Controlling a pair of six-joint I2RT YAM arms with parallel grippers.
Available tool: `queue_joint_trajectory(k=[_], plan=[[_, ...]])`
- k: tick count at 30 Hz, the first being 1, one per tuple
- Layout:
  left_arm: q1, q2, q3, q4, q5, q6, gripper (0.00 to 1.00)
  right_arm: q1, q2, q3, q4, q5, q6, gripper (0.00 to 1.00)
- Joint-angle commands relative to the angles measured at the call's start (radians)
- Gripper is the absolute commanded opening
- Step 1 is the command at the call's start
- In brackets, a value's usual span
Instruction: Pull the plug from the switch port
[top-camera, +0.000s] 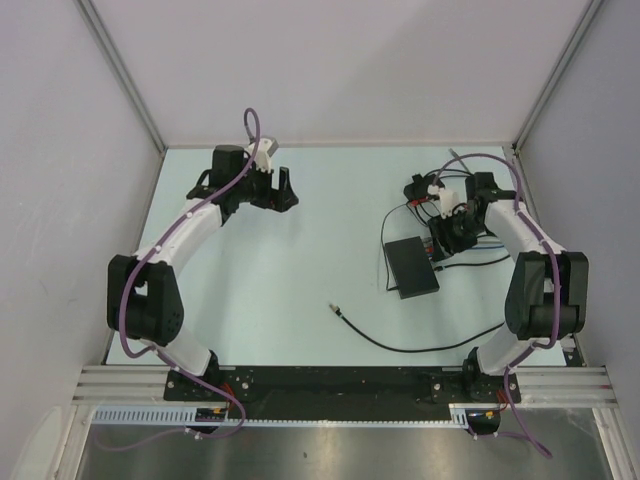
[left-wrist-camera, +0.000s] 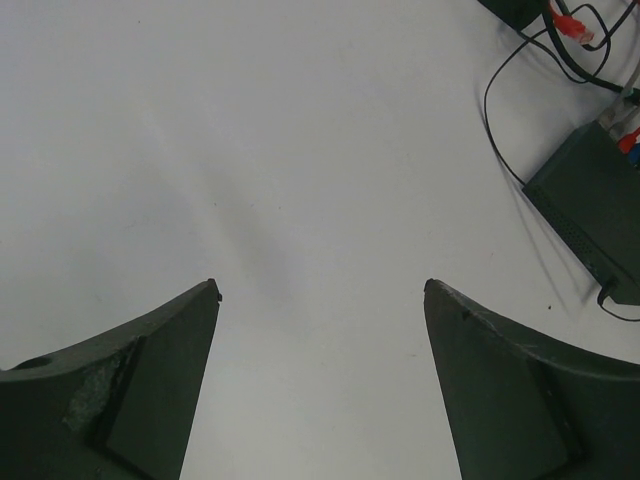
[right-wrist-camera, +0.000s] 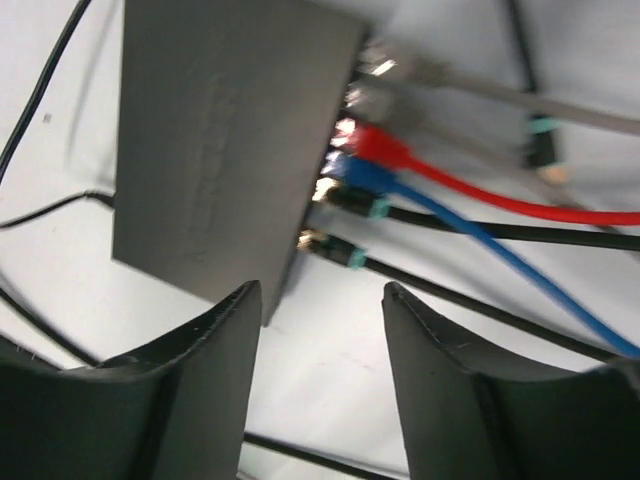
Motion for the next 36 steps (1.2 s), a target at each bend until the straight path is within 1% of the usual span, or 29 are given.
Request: queue_joint_trajectory(k=[1,5,8,11,14,25,29,32,36], plan=[[0.001,-0.045,-0.022,0.01,0.004,0.017,0.88,0.05,0.024,-0.052,-0.071,-0.027,-0.033,0.55],[0.001,-0.061,-0.051,0.008,0.002,0.02,0.88,0.078,0.009,-0.1,-0.009,-0.024,-0.019,0.52],[0.001,-0.068,-0.068,0.003,0.0,0.022,0.88,0.106,0.023,-0.11,0.021,-0.018,0.002,0.52],[0.001,-0.079,-0.079,-0.003,0.0,0.023,0.88,0.13,0.039,-0.11,0.04,-0.012,0.02,0.51],[0.001,-0.091,-0.088,-0.006,-0.004,0.023,0.89,0.149,0.043,-0.112,0.028,0.009,0.027,0.48],[0.002,-0.091,-0.094,0.002,-0.004,0.023,0.88,0.121,0.024,-0.133,-0.001,0.051,0.056,0.48],[0.002,-0.088,-0.091,0.003,0.0,0.023,0.88,0.129,0.029,-0.135,-0.023,0.014,0.054,0.47],[0.002,-0.081,-0.081,-0.013,0.004,0.023,0.88,0.159,0.035,-0.135,-0.017,-0.018,0.057,0.43],[0.002,-0.085,-0.084,-0.017,0.005,0.023,0.88,0.246,0.038,-0.13,-0.009,-0.057,0.07,0.41]])
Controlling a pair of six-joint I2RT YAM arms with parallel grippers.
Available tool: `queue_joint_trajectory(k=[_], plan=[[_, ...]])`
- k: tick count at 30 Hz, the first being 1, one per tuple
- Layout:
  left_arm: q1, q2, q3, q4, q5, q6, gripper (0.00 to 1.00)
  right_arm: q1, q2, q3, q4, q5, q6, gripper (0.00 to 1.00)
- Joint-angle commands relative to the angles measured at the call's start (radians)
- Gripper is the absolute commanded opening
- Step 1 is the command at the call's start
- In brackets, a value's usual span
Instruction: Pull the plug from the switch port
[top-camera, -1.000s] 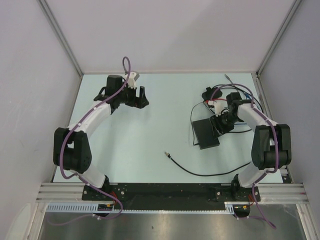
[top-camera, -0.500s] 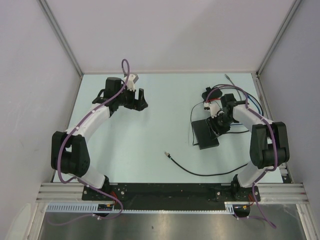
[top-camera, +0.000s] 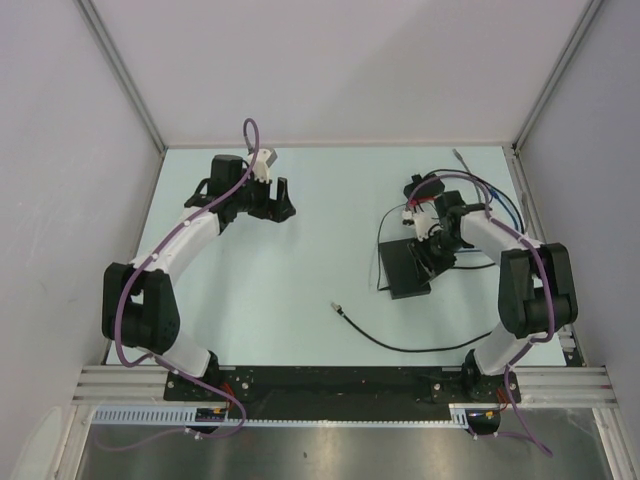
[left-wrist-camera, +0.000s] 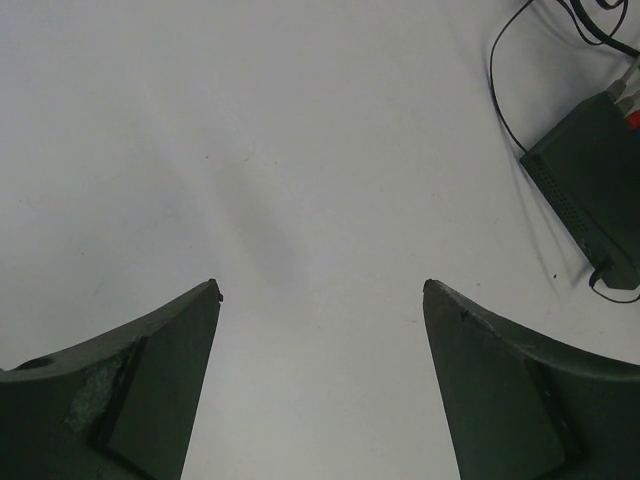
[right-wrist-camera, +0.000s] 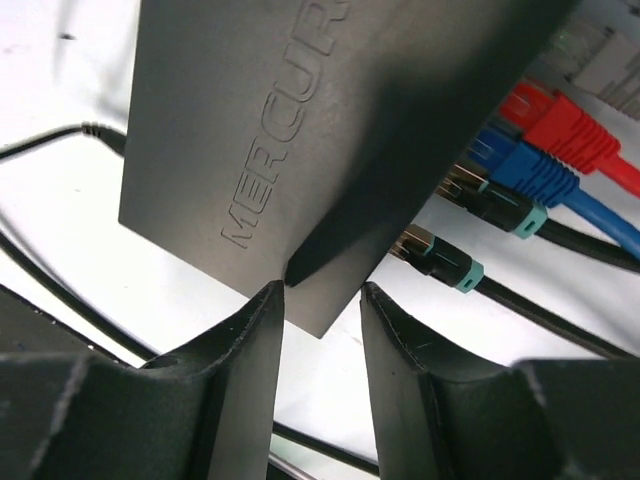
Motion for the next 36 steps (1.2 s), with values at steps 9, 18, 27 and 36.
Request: queue_joint_trajectory(k=[9,18,27,36], plan=[[0.002,-0.028,-0.002,0.02,0.023,0.015,0.87,0.221,0.092,0.109,0.038,-0.131,0.016,0.41],[0.002,-0.004,0.033,0.02,0.036,0.015,0.87,0.267,0.174,0.324,-0.052,-0.181,0.001,0.43],[-0.008,0.044,0.053,0.023,0.184,0.045,0.87,0.122,0.101,0.33,-0.121,-0.194,0.002,0.62],[-0.027,0.145,0.076,-0.075,0.268,0.142,0.84,0.118,0.143,0.33,0.09,-0.151,0.023,0.61]])
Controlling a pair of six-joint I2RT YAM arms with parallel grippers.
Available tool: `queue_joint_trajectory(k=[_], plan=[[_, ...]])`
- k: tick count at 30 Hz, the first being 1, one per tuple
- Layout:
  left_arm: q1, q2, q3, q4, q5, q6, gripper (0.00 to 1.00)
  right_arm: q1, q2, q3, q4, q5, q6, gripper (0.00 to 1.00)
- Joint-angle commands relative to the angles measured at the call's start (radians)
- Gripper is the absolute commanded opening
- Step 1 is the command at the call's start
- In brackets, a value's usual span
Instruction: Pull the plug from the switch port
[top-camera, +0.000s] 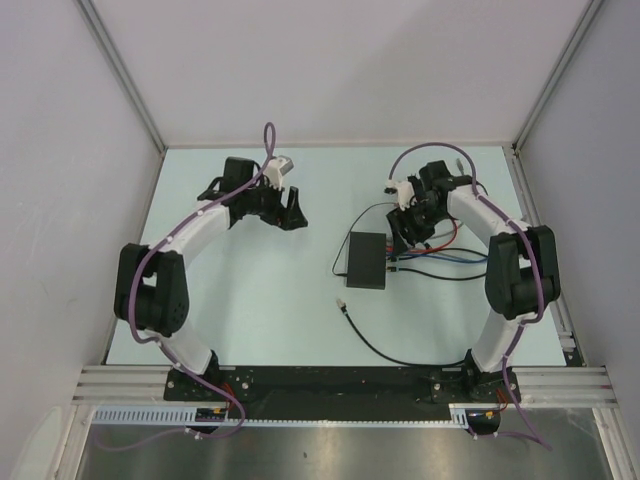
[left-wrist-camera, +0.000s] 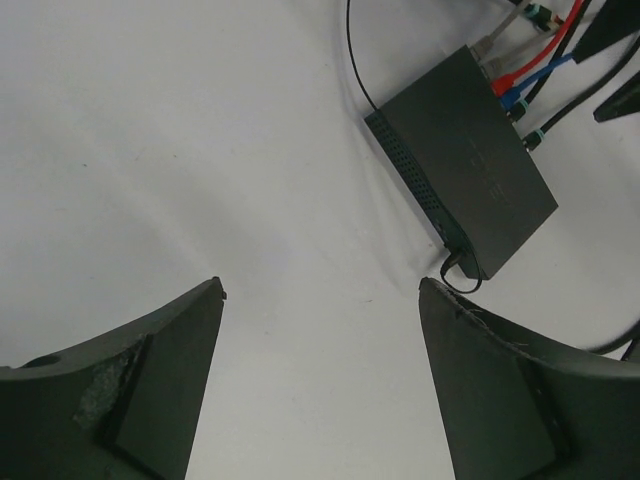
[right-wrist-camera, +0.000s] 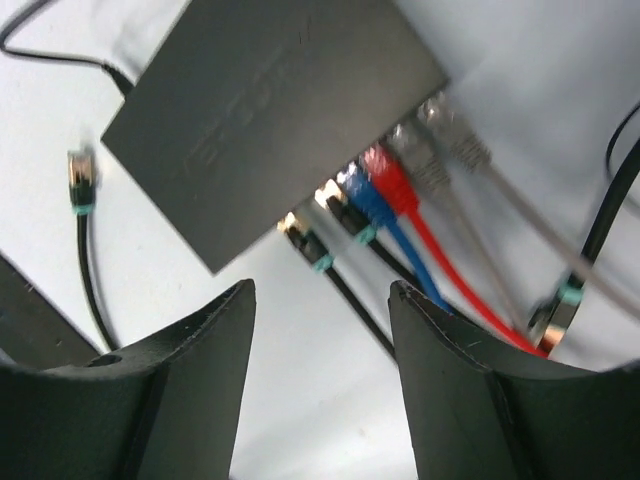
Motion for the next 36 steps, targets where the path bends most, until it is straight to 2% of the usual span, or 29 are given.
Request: queue_joint_trajectory(k=[1,5,7,8,9,11,14,16,19,20,22,27,31,36], plan=[[-0.01,0.043,0.042,-0.053,0.067,0.069,0.83,0.06,-0.002,0.025,0.147,0.007,0.024,0.6],[-0.013,0.04,0.059,-0.065,0.103,0.082,0.77,0.119,-0.01,0.025,0.231,0.02,0.044,0.52],[-0.022,0.016,0.074,-0.093,0.152,0.151,0.76,0.132,0.005,0.025,0.254,-0.002,0.068,0.45],[-0.042,0.008,0.083,-0.112,0.181,0.191,0.76,0.143,0.015,0.027,0.271,-0.008,0.081,0.42],[-0.055,-0.004,0.108,-0.134,0.187,0.28,0.76,0.148,0.036,0.027,0.276,-0.028,0.094,0.35],[-0.094,-0.006,0.138,-0.224,0.19,0.375,0.8,0.146,0.064,0.025,0.279,-0.067,0.139,0.28],[-0.149,0.004,0.198,-0.347,0.164,0.577,0.82,0.146,0.114,0.027,0.268,-0.106,0.171,0.23],[-0.169,-0.002,0.208,-0.361,0.138,0.627,0.82,0.142,0.153,0.025,0.27,-0.126,0.194,0.21],[-0.201,-0.047,0.146,-0.265,0.068,0.646,0.81,0.111,0.197,0.027,0.284,-0.177,0.222,0.18],[-0.213,-0.058,0.123,-0.179,0.048,0.618,0.81,0.104,0.208,0.028,0.282,-0.189,0.22,0.17],[-0.22,-0.064,0.074,-0.116,0.032,0.571,0.81,0.088,0.245,0.027,0.271,-0.19,0.21,0.16],[-0.312,-0.026,0.082,-0.082,0.026,0.563,0.8,0.048,0.324,0.027,0.198,-0.178,0.18,0.13],[-0.422,0.026,0.094,-0.065,0.009,0.644,0.79,0.027,0.374,0.025,0.213,-0.197,0.2,0.11],[-0.453,0.137,0.146,-0.084,-0.018,0.642,0.7,0.018,0.4,0.027,0.225,-0.215,0.211,0.11]])
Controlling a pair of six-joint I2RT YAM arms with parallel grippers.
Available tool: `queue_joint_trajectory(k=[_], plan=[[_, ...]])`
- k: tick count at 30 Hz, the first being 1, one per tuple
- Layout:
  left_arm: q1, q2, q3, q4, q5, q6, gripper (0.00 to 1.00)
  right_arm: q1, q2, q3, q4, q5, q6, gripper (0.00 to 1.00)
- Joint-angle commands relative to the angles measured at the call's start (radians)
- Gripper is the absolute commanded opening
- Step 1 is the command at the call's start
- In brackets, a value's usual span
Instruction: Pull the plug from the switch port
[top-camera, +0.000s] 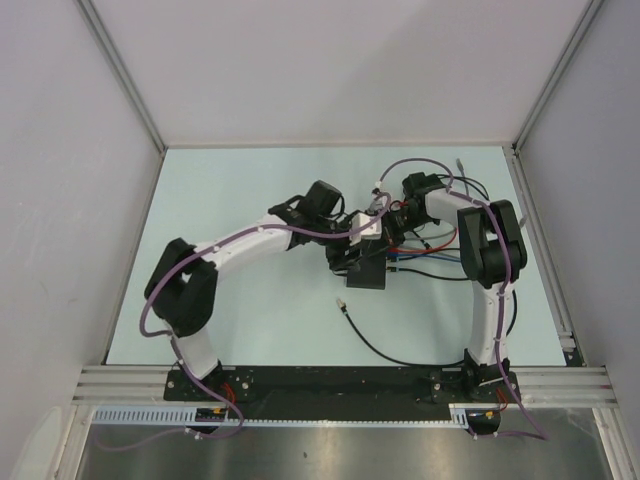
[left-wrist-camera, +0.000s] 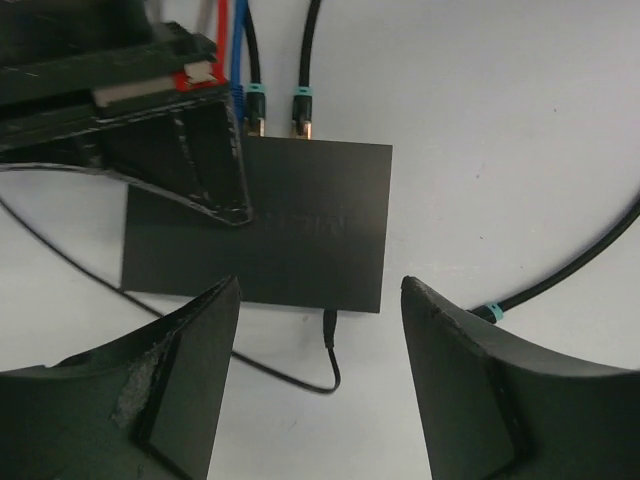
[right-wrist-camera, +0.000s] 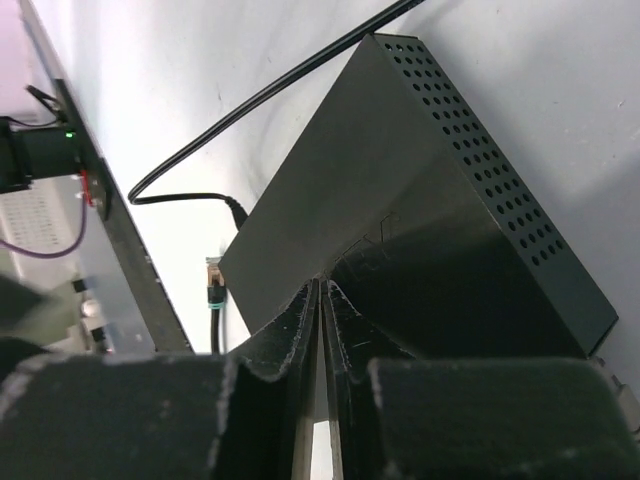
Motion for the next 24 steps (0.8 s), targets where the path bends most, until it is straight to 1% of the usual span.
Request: queue_joint_trajectory(k=[1,6,12,18,20,24], plan=[[-0.007,0.066,0.035,0.033,-0.027,0.052,0.7,-0.009,0.093,-0.029,-0.006,0.177,-0.038,0.12],[-0.007,0.075,-0.008,0.021,-0.067,0.092,0.63,-0.011,0.131,-0.011,-0.009,0.173,-0.012,0.12],[0.005,0.095,-0.023,-0.036,-0.096,0.183,0.58,-0.012,0.173,0.036,-0.054,0.173,-0.012,0.12],[0.036,0.14,-0.019,-0.057,-0.159,0.221,0.56,-0.009,0.203,0.072,-0.086,0.174,-0.01,0.13],[0.047,0.143,-0.028,-0.056,-0.159,0.22,0.56,-0.008,0.22,0.09,-0.104,0.177,-0.015,0.13],[0.061,0.129,-0.042,-0.082,-0.106,0.27,0.58,-0.005,0.233,0.104,-0.121,0.182,-0.016,0.13]])
